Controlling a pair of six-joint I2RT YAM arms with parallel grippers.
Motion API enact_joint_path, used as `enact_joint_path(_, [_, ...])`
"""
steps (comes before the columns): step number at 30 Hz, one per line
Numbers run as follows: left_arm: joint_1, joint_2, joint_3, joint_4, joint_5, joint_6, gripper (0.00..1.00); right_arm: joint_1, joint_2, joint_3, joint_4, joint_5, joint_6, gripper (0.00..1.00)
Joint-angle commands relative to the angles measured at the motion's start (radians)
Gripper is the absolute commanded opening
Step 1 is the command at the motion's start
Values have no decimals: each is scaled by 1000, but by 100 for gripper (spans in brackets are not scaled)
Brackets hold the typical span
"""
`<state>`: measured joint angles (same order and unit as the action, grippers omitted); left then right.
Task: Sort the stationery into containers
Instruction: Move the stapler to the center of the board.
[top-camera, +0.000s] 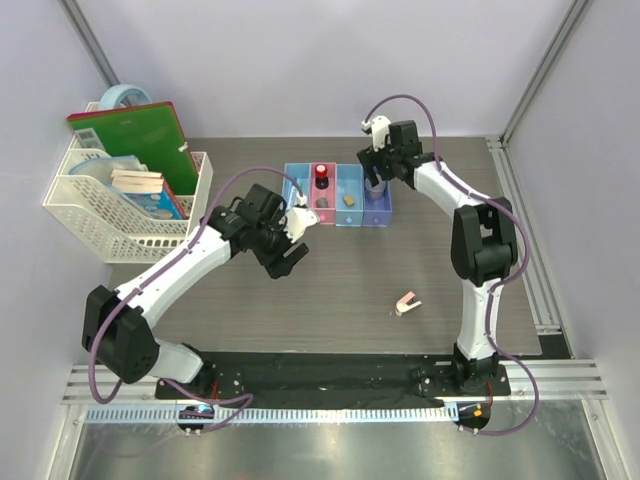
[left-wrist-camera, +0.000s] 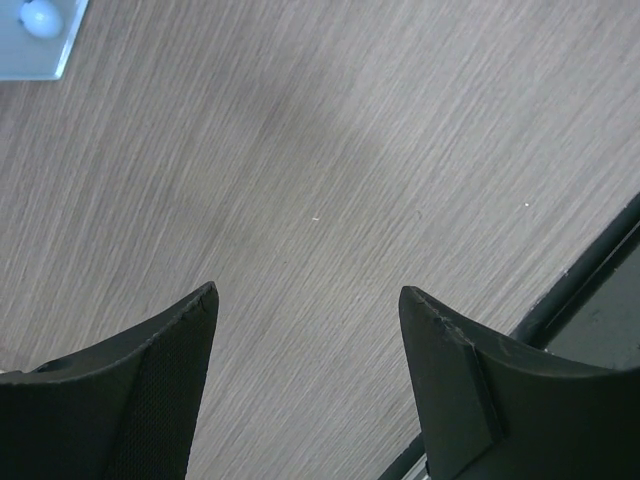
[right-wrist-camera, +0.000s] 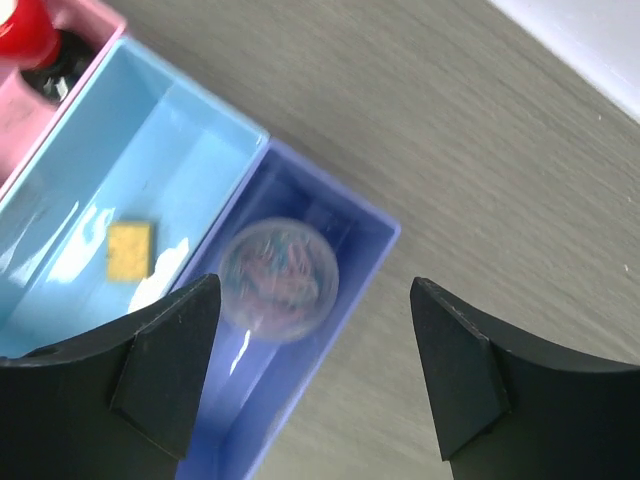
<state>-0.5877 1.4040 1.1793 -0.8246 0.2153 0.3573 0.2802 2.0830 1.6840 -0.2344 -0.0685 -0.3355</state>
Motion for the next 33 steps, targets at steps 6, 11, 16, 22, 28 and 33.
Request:
enact_joint_path(6, [9,55,94,25,-119,-24,75,5,-496,-200,-512,-94,-245,81])
enact_joint_path(11, [8,111,146,-16,-80,-17,76,5,-730,-536,-545,-74,-398,83])
enact_joint_path(16, [9,107,161,-60,-62,15,76,5,-784,-592,-733,-204,-404,82])
enact_joint_path(22, [8,67,140,-97,-54,51,76,10,-807,-701,-746,-241,-407,80])
enact_joint_path(28, [8,52,117,-107,-70,66,77,79,-831,-776,-832,-304,-477,79])
enact_joint_path(33, [8,59,94,-96,-70,63,77,149,-836,-819,-787,-235,-473,80])
